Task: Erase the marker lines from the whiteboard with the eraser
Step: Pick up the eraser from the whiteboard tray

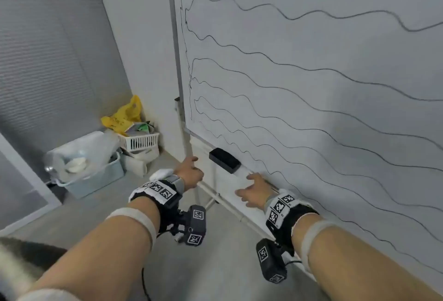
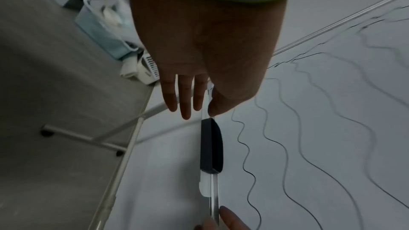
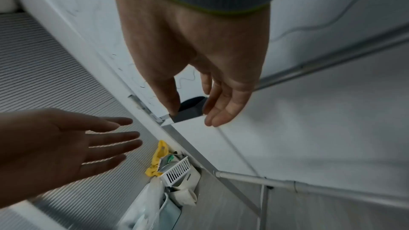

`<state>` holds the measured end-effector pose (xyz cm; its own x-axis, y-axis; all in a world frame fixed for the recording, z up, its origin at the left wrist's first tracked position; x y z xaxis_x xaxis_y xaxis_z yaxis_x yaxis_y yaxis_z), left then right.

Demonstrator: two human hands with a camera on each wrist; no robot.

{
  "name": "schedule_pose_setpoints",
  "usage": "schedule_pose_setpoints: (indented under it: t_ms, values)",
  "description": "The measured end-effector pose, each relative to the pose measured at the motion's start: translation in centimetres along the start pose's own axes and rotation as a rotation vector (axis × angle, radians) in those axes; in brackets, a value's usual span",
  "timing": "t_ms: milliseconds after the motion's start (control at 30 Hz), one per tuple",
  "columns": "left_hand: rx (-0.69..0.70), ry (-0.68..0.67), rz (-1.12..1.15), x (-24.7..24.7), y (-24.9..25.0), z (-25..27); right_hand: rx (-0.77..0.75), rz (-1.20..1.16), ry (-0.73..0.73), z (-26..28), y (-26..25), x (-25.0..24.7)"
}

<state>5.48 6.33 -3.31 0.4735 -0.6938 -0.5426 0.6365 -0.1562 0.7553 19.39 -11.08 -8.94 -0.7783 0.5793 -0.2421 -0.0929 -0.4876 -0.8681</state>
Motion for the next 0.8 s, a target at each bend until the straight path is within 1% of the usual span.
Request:
schedule_pose_setpoints:
  t_ms: [133,200,300,367,467,567,667,700,800]
  values:
    - [-0.061,-0.118,0.109,1.8,-1.9,-6.1,0.025,-0.212,0.152,-3.8,1.0,0.9]
    - [-0.063,-0.187,0.149,3.2,-2.0,-8.7,0.013,-0.297,0.224,-5.3,1.2,1.4]
    - [-0.041,-0.248,0.249,4.4,-2.0,-10.1,-0.032,-0.353,0.298,-6.2,0.7,2.0]
    - [-0.042,-0.256,0.291,4.5,-2.2,-10.8,-0.063,-0.371,0.370,-6.8,0.6,1.9]
    - [-0.040,-0.227,0.341,4.2,-2.5,-11.0,-0.088,-0.403,0.450,-6.9,0.7,1.6]
    - [-0.053,-0.198,0.357,3.8,-2.3,-10.8,-0.127,-0.451,0.475,-6.5,0.4,1.4]
    - [-0.083,-0.171,0.397,3.1,-2.4,-9.7,-0.209,-0.457,0.471,-5.1,-1.3,1.2]
    - [-0.087,-0.176,0.404,2.8,-2.0,-8.9,-0.247,-0.463,0.472,-4.1,-2.3,0.7]
    - [-0.104,-0.264,0.434,2.7,-0.8,-6.9,-0.344,-0.490,0.478,-1.5,-5.0,-0.6]
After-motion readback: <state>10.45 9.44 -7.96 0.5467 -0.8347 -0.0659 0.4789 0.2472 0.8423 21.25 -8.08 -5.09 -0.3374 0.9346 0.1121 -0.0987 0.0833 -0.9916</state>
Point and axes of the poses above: each hand's wrist, its own z-axis away from the middle knuckle, its own x-axis out of the palm, y = z × x, the point moved 9 cm from there along -z, towards the middle knuckle, and after that the axes turned 9 degrees about -z, right-handed, at the moved point
